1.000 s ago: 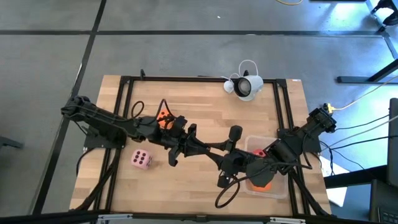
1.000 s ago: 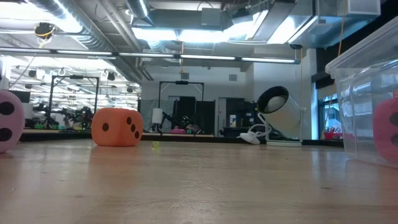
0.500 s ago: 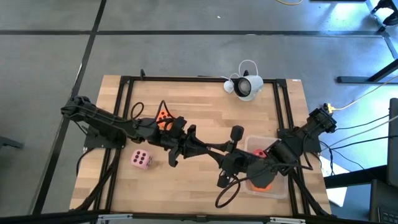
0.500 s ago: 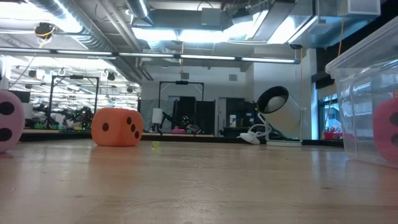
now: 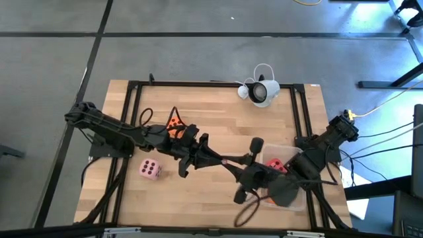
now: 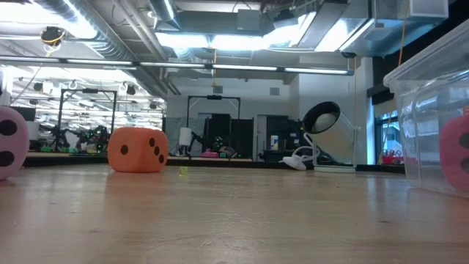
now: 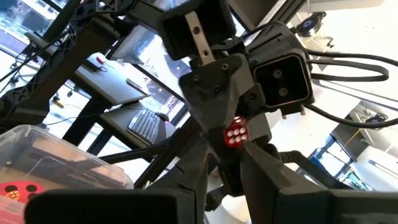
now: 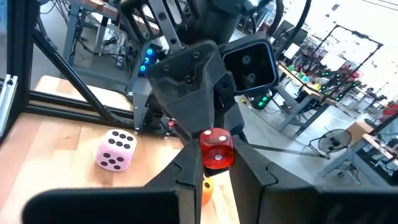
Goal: Pick & Place Dice
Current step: Put the small red die into the transparent bin
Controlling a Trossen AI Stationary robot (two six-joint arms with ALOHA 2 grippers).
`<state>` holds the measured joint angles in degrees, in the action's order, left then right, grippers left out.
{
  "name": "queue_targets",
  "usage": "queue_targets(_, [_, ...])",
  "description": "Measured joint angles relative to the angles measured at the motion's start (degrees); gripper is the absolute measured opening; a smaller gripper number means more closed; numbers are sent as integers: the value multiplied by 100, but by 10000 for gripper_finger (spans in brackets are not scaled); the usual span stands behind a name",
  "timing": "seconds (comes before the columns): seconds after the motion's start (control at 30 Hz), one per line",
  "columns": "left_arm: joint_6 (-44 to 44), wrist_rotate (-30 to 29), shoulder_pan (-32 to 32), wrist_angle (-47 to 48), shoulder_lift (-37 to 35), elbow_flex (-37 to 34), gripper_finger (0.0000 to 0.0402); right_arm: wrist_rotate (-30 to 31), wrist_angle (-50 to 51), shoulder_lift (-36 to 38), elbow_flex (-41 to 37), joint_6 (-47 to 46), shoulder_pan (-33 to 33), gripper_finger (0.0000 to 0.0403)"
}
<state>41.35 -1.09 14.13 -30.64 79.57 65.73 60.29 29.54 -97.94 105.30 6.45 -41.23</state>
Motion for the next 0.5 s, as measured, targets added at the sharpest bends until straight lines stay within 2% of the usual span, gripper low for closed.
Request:
queue_targets(0.27, [-6, 13, -9, 322, 16, -11, 75, 591, -59, 111, 2, -111, -264, 55])
queue_targets(0.5, [-41, 386, 40, 396, 5, -11, 75, 839, 563, 417, 4, -1458, -479, 52])
